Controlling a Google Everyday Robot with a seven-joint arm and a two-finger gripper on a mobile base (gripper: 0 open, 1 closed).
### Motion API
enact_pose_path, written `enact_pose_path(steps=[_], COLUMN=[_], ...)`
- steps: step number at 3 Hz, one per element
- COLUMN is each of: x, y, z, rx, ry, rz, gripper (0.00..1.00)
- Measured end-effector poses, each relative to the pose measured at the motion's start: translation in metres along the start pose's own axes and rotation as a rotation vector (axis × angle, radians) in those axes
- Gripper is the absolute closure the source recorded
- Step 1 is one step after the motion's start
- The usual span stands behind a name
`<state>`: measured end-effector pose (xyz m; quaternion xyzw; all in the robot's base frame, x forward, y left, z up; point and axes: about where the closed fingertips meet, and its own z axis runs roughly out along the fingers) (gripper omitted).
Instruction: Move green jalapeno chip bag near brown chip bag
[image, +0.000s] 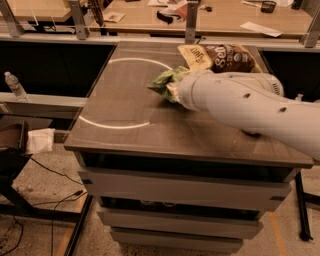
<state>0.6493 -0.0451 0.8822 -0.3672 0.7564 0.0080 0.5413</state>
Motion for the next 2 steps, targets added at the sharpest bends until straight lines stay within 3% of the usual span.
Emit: enact_pose_path(steps=[1,2], x=[0.020,0.019], y=[-0.033,-0.011], z=[-0.013,0.001], rx=[0.059,0.020], ry=[0.044,0.056], rz=[-0.007,-0.019], gripper=[1.00,0.82])
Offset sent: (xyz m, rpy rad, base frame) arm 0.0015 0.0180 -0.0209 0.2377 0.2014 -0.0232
